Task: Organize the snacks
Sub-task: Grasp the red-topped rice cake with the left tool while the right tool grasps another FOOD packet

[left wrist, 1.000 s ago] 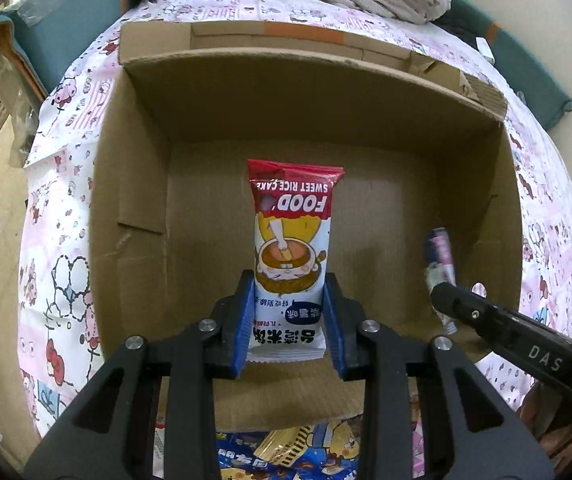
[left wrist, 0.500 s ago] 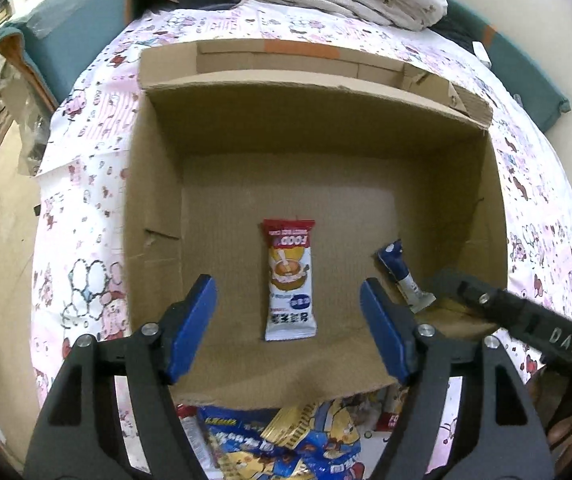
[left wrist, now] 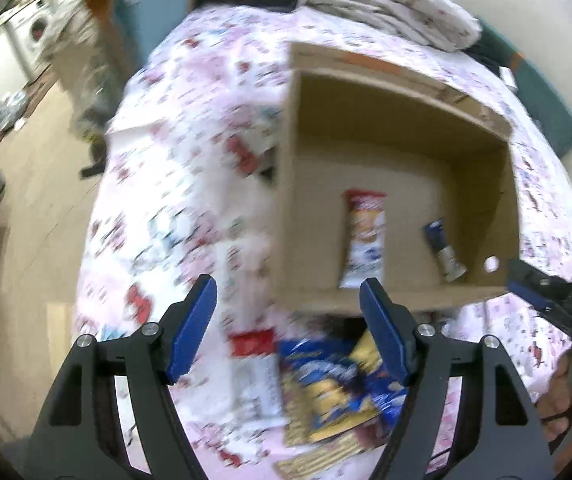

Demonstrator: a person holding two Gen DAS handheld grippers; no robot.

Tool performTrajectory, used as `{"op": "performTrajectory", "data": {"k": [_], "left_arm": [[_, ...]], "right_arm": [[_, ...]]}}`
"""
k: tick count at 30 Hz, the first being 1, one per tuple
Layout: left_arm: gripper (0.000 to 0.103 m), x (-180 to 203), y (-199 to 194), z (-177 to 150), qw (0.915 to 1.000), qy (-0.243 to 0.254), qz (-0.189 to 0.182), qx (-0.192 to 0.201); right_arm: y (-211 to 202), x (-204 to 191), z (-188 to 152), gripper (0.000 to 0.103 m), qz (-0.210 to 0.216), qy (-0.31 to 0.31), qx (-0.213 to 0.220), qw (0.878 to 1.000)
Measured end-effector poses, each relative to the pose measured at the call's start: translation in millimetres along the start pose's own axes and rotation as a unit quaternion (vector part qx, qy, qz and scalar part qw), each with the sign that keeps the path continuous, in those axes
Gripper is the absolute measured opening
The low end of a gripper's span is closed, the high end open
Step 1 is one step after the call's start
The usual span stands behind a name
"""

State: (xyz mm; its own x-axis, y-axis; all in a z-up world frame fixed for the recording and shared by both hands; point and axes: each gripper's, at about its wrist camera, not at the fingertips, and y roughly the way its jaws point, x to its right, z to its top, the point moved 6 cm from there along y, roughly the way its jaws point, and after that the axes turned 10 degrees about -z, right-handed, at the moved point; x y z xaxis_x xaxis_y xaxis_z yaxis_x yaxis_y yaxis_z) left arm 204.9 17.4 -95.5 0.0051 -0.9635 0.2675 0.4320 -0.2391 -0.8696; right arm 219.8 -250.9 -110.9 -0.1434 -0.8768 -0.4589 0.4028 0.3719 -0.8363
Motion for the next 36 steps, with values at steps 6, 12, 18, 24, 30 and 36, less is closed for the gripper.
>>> {"op": "performTrajectory", "data": {"k": [6,12,18,24,30,36], "left_arm": [[0.07,-59,20,-43,0.9947,-0.085,0.037,-0.044],[0.06,-70,44,-73,0.9896,-0.106,0.02,-0.095],[0.051,-57,60,-84,0.9897,-0.076,0.019,-0.119],[0.051,-50,75,-93,0.9876,-0.065,0.009,-0.143],[0.051,-43,88,-95,0.9867,-0.043,0.026,-0.154],[0.025,-43,88,-95,0.9865,-0.031,0.047,-0.153]], "right_arm": [[-3,8,-26,0.058,-0.009,0.011,-0.017,1.0],[0,27,-50,0.058,-0.039,0.027,-0.036,0.998],[23,50,-64,0.058,-0.094,0.043,-0.081,0.991],[60,44,-75,0.058,-0.138,0.004,-0.128,0.982],[82,35,-74,0.057,-0.189,-0.051,-0.132,0.972],[82,42,-76,0.032,-0.237,-0.087,-0.125,0.96]]}}
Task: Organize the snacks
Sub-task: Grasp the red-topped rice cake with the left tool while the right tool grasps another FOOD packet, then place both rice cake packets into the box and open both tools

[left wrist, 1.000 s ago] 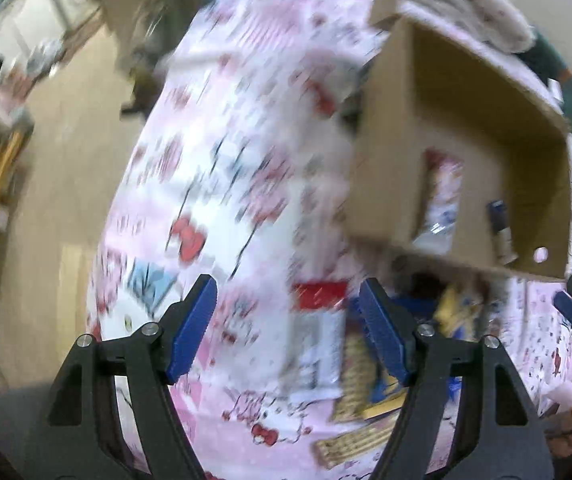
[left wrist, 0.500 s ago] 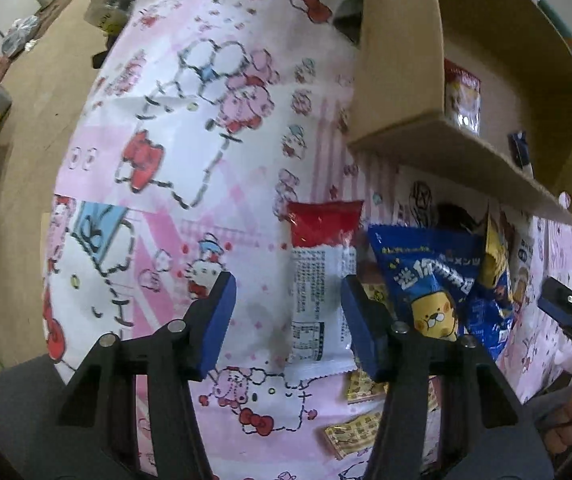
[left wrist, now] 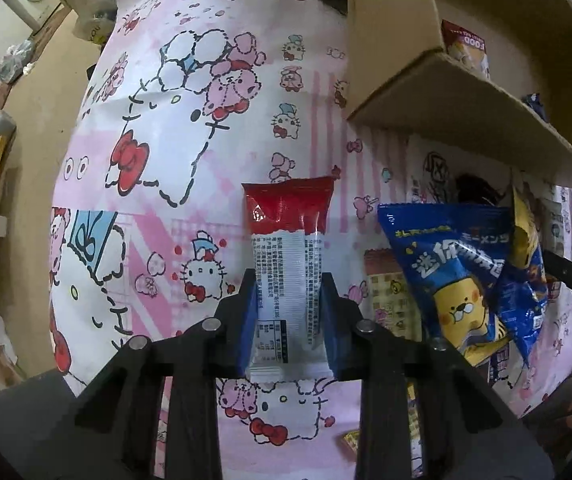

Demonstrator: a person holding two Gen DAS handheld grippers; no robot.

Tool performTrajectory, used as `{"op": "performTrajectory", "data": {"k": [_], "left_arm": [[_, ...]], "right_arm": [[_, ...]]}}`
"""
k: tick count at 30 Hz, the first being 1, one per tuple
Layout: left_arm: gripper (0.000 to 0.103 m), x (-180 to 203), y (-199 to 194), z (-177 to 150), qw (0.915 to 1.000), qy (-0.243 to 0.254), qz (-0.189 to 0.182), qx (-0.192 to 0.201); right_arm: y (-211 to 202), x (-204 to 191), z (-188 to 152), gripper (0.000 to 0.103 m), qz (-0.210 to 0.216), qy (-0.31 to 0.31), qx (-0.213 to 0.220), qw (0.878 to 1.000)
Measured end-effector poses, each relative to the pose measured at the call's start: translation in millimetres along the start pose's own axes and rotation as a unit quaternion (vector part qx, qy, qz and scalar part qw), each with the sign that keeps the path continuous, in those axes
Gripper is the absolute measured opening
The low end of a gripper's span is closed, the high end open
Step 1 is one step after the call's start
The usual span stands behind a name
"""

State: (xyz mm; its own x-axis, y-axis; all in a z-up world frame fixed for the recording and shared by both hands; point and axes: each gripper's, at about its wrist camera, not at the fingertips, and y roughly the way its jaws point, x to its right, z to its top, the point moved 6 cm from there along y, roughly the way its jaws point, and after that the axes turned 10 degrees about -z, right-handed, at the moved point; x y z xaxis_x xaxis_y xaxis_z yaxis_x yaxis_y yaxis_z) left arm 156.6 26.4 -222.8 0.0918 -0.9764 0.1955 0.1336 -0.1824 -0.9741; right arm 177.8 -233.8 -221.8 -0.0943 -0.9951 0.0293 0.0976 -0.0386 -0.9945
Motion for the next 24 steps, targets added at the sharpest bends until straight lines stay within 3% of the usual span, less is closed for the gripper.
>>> {"op": "performTrajectory", "data": {"k": [13,17,20,24], "left_arm": [[0.025,-15,-35,-1,0.9991,-0.014,-0.009,0.038],[0.025,-14,-84,4,0.993,-0.009,-0.005,0.117],[0.025,-9,-118,8,0.9837,0.005,-0.012,0.179],[0.025,6,-159,16,0.9634,0.021,-0.075,0.256]], "right_arm": [[-24,21,-16,0.032,0.071,0.025,0.011,0.997],[-37,23,-24,0.032,0.161,0.036,0.001,0.986],[-63,20,-23,0.032,0.194,0.021,0.04,0.98],[-100,11,-15,0.032,0.249,0.001,0.103,0.963]]}}
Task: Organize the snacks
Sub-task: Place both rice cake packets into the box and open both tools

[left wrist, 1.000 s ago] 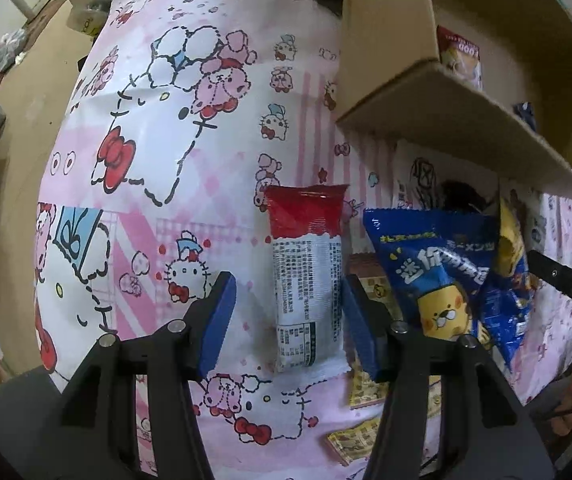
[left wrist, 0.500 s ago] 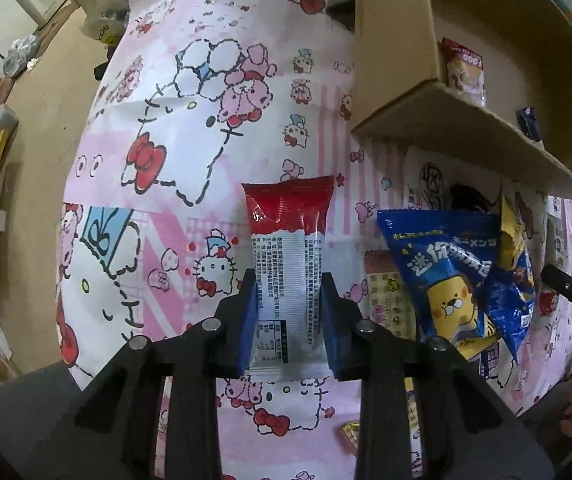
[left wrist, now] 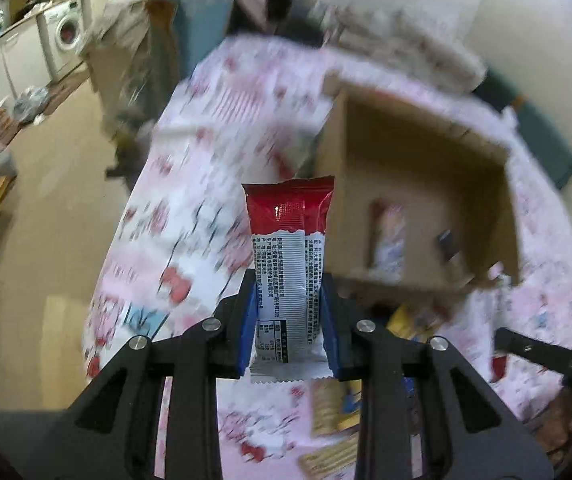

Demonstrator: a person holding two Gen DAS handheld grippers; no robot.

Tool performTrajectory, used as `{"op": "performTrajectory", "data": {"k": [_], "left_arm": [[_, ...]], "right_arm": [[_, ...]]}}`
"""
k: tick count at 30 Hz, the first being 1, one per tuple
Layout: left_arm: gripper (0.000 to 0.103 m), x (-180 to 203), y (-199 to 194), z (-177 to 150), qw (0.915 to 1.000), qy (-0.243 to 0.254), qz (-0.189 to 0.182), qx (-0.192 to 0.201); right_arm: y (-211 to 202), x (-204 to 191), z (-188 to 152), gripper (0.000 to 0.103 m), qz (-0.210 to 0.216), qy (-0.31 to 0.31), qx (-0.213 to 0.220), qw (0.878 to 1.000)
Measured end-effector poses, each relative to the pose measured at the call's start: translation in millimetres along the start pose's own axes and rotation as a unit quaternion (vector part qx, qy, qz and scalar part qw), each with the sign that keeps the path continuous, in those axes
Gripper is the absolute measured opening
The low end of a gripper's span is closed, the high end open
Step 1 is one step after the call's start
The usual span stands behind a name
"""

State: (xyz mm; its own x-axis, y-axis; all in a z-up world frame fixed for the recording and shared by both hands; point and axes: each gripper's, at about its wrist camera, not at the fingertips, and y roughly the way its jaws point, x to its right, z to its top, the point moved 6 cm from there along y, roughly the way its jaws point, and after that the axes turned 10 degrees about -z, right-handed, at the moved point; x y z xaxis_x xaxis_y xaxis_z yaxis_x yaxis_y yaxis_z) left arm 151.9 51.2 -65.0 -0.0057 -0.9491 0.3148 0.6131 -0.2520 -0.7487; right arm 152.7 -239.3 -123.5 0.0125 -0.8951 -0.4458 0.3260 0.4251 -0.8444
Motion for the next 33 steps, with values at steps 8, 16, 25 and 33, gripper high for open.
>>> {"op": "performTrajectory", "data": {"k": [8,16,25,33], "left_arm": [[0.025,42,6,30,0.9987,0.044,-0.026,0.005],[0.025,70,40,57,0.9965,0.071,-0.038,-0.021],[0.025,76,87,56,0.9952,0.071,-0.046,-0.048],[0.025,66,116,45,0.9952,0.054,-0.044,-0.07]], "right_arm": [[-29,-32,31,0.032,0.038,-0.034,0.109,0.993],[-22,-28,67,0.032,0.008,-0.024,0.136,0.99],[0,-26,93,0.032,-0.015,-0.02,0.118,0.993],[29,-20,97,0.032,-0.036,-0.016,0.081,0.996]]}}
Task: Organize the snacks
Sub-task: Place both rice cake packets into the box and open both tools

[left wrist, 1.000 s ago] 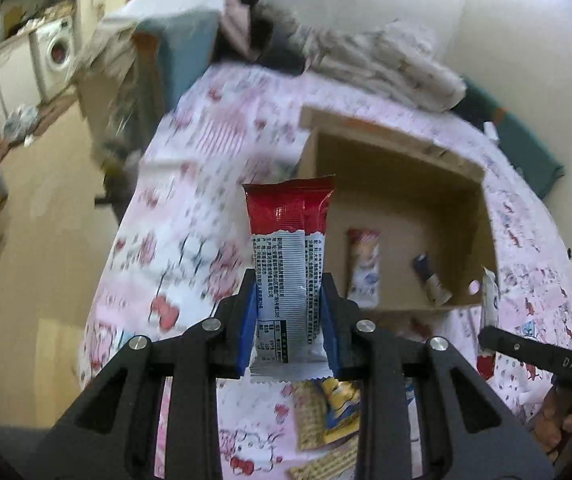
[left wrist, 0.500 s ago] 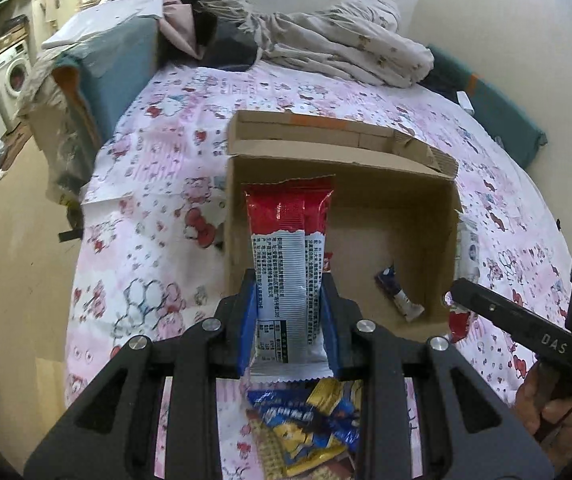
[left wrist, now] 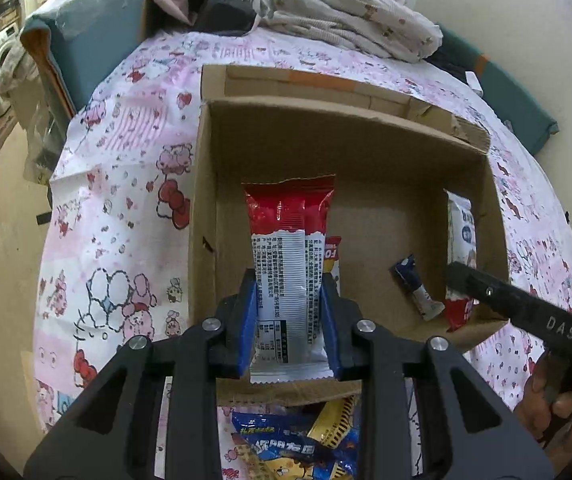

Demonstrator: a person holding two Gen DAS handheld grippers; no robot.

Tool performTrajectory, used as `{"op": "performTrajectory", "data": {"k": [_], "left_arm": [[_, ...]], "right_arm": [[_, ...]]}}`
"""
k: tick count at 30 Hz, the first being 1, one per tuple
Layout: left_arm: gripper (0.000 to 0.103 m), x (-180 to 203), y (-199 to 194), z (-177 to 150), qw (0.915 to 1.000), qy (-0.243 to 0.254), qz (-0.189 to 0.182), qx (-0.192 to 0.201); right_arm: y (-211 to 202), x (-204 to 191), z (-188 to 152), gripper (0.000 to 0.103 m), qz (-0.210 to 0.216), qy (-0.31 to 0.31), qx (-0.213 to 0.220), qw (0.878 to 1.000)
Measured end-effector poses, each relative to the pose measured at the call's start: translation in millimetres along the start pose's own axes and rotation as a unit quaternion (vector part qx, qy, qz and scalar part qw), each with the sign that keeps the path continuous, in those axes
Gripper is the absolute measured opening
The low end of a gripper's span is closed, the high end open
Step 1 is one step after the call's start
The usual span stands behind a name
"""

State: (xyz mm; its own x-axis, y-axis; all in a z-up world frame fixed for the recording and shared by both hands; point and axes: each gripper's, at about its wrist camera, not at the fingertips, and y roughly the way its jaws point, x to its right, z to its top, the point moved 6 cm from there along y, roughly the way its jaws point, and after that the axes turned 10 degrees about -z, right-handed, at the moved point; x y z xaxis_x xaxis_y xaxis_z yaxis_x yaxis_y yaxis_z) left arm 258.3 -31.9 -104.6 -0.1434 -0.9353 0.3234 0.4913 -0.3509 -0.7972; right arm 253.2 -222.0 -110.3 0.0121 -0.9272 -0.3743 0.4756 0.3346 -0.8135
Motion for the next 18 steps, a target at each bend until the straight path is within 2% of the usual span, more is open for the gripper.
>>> {"op": "performTrajectory", "data": {"k": [8,18], "left_arm": [[0.026,0,14,-7,0.9997,-0.002,-0.002,-0.023],[0.026,-1,17,-10,0.9997,-0.001,-0.001,-0.026]], "right_arm": [[14,5,-7,0.032,-0.014,0.006,-0.027,1.0],[24,11,-6,0.032,-0.012,0.021,-0.044,0.999]]}}
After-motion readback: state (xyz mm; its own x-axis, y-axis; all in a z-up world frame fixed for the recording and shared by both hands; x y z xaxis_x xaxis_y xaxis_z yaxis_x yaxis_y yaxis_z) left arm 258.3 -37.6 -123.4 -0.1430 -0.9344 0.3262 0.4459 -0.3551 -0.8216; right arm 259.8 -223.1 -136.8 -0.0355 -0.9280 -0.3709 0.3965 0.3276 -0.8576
